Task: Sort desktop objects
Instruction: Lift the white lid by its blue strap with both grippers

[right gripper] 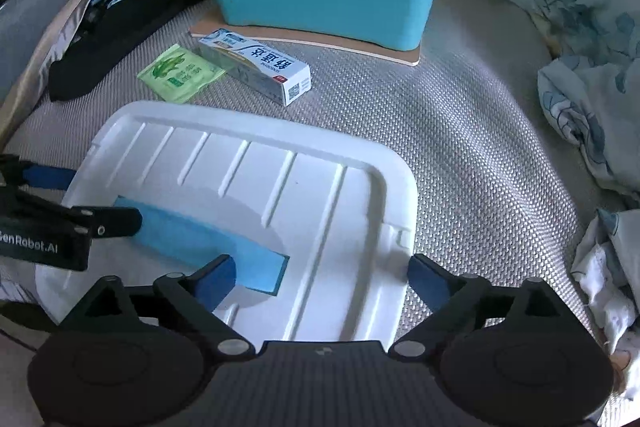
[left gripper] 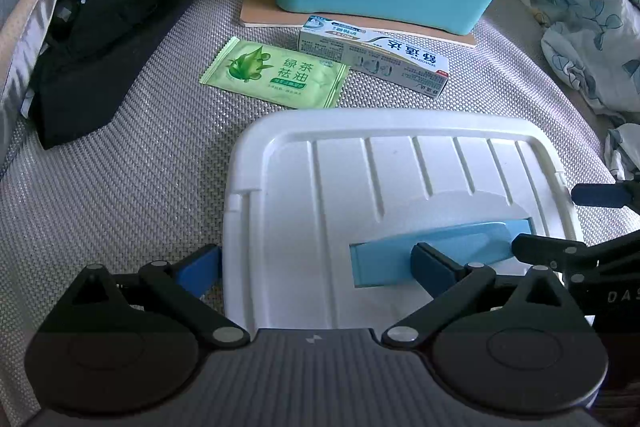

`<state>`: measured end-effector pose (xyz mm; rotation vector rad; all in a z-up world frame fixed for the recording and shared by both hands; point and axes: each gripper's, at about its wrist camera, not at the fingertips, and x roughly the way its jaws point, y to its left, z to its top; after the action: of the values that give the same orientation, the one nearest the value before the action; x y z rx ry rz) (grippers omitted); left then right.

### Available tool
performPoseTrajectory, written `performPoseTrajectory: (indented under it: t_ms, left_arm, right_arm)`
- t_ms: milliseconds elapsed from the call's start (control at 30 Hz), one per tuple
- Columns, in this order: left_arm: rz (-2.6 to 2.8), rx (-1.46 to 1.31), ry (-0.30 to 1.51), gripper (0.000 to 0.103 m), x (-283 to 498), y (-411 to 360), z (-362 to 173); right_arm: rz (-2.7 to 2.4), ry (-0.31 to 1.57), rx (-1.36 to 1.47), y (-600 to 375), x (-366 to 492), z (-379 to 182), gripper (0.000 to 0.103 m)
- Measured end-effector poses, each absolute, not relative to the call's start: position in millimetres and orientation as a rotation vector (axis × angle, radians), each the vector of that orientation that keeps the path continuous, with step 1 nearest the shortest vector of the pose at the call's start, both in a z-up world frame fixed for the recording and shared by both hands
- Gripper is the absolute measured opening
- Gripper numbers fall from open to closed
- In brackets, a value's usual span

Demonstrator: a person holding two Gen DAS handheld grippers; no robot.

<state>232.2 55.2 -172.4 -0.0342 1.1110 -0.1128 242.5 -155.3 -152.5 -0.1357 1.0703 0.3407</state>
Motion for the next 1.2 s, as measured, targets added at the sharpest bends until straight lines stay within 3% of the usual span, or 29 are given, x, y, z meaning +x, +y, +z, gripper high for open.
performPoseTrajectory:
  t_ms: [400,1200]
  left_arm:
    - [-0.112,-0.038,1.103,0.103,231.9,54.9,-171.8]
    - [-0.072,-0.026,1.065,0.103,227.9,48.3,-171.8]
  right_arm:
    - [0.237,1.167,0.117,-172.4,257.4,-161.4,0.101]
    - [0.203,1.143,0.083,-165.0,256.3,-164.4,0.103]
